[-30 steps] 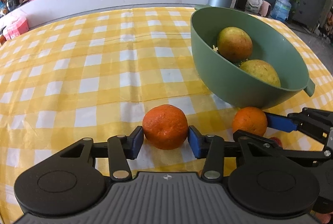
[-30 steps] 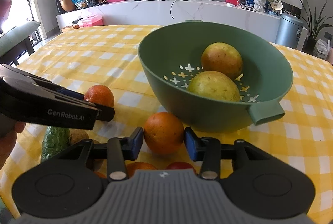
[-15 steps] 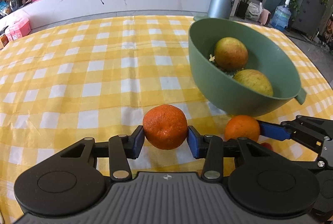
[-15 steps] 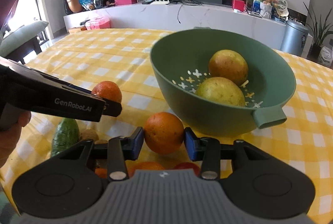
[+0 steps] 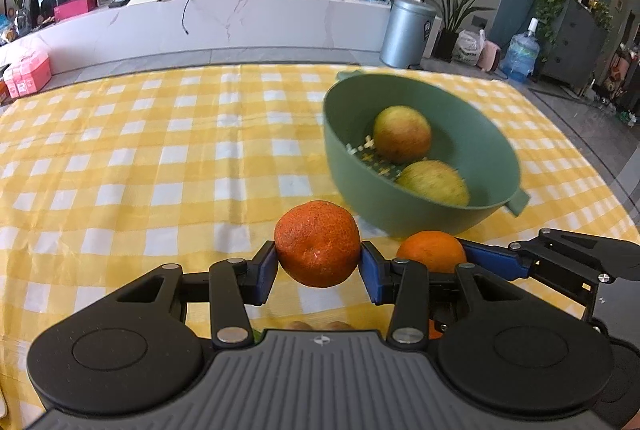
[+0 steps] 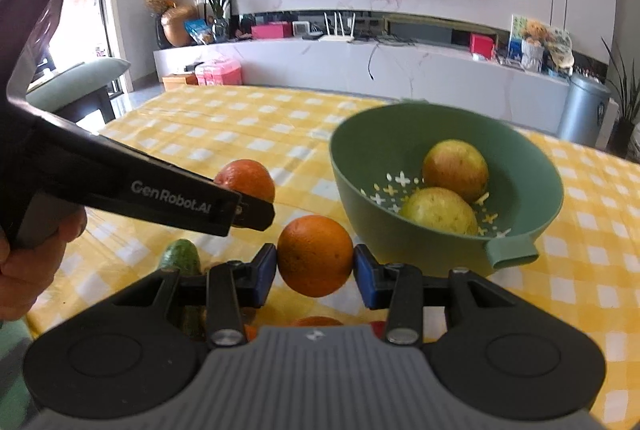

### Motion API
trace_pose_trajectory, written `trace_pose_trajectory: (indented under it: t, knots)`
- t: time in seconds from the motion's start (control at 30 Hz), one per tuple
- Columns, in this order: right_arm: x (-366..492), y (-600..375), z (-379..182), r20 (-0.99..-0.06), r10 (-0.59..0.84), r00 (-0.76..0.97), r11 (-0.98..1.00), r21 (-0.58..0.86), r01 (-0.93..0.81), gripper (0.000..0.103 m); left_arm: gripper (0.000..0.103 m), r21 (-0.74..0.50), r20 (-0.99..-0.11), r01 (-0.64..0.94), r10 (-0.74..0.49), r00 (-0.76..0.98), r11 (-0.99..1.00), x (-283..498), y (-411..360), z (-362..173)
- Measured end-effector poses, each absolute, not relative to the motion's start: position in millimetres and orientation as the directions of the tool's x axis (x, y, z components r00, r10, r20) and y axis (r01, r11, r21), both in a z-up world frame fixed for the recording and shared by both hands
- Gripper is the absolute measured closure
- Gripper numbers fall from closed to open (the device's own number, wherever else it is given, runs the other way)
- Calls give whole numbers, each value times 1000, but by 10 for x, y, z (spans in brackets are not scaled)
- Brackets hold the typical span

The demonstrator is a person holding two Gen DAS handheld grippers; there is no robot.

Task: Organize fruits
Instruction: 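Carry the orange with the left gripper toward the colander while the right gripper grasps another orange, then release the orange into the colander with the left gripper while the right gripper drops its orange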

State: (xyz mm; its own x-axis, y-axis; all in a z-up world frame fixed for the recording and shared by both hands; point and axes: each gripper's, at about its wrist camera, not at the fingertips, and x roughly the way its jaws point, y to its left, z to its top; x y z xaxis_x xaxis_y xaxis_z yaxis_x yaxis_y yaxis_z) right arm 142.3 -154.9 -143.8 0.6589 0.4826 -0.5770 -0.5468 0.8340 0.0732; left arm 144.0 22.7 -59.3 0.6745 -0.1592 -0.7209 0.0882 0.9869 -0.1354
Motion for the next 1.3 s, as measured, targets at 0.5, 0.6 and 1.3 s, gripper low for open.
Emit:
trace_pose_trajectory:
  t: [0.5, 0.6, 1.3]
  knots:
    - [1440, -1870, -1000, -485, 407, 774, 876, -33, -481, 64, 54, -193, -676, 160, -249, 693, 968, 1553, 86, -254]
    - [1550, -1964, -949, -490, 373, 788, 895, -36, -446, 64, 54, -185, -674, 185, -262, 691, 965, 1658, 23, -226]
    - [2645, -2116, -960, -759, 288, 584, 849, -79, -522, 64, 54, 167, -852, 454, -104, 514, 875, 2705, -659, -545]
